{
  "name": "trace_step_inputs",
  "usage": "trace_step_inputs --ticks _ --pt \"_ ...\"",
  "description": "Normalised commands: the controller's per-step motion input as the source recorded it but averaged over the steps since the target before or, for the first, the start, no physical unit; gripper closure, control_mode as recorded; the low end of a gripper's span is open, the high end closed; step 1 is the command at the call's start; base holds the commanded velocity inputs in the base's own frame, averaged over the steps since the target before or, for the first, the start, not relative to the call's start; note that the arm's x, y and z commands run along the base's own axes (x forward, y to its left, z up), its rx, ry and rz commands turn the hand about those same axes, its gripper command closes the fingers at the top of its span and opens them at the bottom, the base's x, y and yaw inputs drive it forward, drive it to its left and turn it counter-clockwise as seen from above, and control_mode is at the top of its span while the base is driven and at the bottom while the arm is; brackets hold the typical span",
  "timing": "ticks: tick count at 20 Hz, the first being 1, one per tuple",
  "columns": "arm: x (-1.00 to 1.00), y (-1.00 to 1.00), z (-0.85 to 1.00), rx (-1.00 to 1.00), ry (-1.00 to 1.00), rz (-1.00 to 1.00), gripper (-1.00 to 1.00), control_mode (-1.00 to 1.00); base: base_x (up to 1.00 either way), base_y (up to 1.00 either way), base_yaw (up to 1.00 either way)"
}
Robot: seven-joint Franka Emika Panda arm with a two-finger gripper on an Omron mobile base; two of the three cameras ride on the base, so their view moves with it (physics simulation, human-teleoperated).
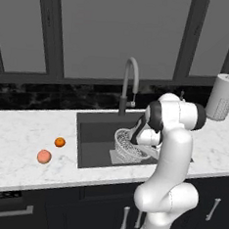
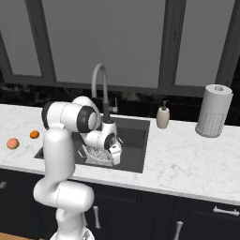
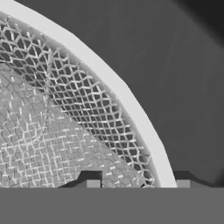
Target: Put the colander in the sink, put the peach, tangerine in the colander, and turn on the sink faucet and pour water over the colander.
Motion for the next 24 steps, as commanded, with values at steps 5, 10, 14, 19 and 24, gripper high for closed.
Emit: trace_step_inputs --ticks 5,10,14,19,24 --pt "-0.19 -0.05 0.0 0.0 -0.06 0.0 -1.0 -1.0 0.0 0.0 0.0" --pt "-0.29 -0.09 0.16 0.0 -0.18 0.0 -1.0 -1.0 0.0 0.0 0.0" --pt "-0.15 -0.17 0.5 0.0 -0.22 0.0 -1.0 -1.0 0.0 0.0 0.0" --pt "-0.02 -0.3 0.96 0.01 -0.31 0.0 -1.0 -1.0 0.0 0.0 0.0" --pt "-0.04 -0.36 1.0 0.0 -0.32 0.02 -1.0 -1.0 0.0 0.0 0.0"
